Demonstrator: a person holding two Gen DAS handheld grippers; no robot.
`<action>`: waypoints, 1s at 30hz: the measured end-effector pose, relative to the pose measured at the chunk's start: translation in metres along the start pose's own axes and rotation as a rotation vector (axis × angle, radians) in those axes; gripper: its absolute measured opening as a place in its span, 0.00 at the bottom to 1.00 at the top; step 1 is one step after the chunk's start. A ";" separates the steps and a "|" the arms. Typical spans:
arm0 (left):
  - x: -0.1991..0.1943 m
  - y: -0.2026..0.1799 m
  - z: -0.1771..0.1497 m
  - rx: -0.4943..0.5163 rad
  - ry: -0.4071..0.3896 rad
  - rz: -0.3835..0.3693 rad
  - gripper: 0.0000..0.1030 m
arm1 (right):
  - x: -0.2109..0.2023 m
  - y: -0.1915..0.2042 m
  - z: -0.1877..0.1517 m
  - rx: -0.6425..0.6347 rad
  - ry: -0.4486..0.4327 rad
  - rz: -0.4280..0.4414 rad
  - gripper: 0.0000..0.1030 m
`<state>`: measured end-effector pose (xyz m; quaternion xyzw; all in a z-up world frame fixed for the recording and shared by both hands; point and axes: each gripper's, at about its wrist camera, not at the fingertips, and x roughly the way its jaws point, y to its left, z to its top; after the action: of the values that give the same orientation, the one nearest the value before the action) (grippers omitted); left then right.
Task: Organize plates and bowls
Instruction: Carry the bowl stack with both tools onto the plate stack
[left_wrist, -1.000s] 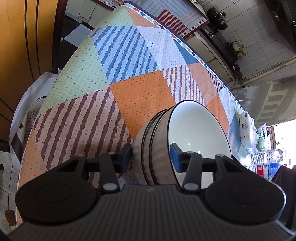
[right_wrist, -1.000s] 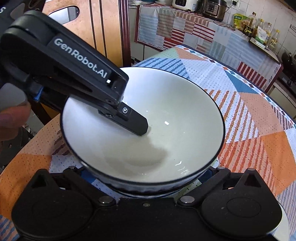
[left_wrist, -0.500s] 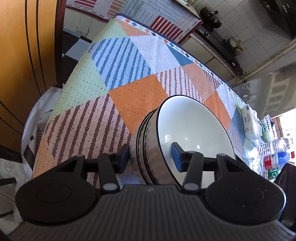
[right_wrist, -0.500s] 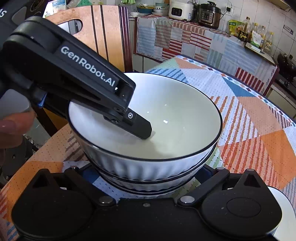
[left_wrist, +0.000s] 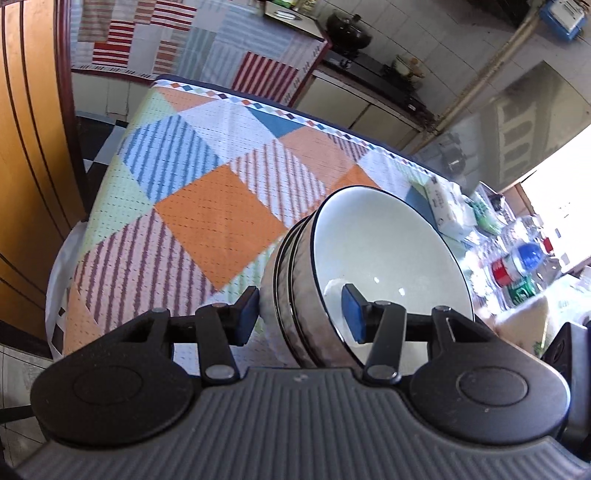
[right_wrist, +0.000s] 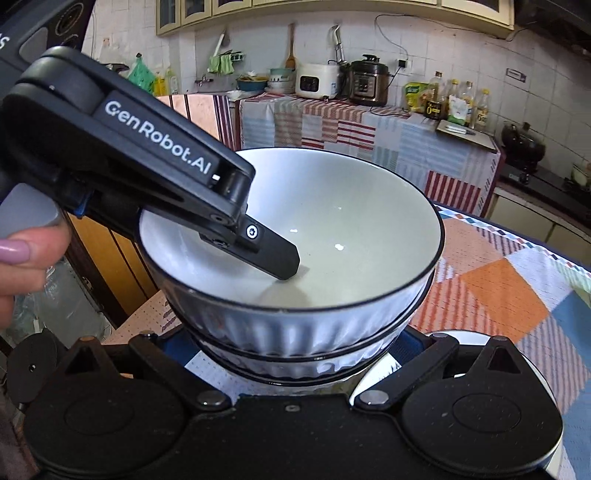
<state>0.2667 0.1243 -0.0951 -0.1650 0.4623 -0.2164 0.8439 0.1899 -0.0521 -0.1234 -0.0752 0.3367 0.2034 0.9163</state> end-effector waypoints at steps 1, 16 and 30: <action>-0.003 -0.004 -0.002 0.015 0.000 -0.007 0.45 | -0.005 0.000 -0.002 0.001 -0.006 -0.006 1.00; -0.015 -0.056 -0.030 0.099 0.010 -0.097 0.45 | -0.057 -0.009 -0.016 -0.014 -0.034 -0.096 1.00; 0.015 -0.107 -0.043 0.206 0.065 -0.078 0.45 | -0.070 -0.041 -0.045 0.076 -0.049 -0.131 1.00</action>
<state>0.2141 0.0224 -0.0767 -0.0879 0.4579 -0.3005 0.8320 0.1319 -0.1240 -0.1123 -0.0572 0.3162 0.1318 0.9378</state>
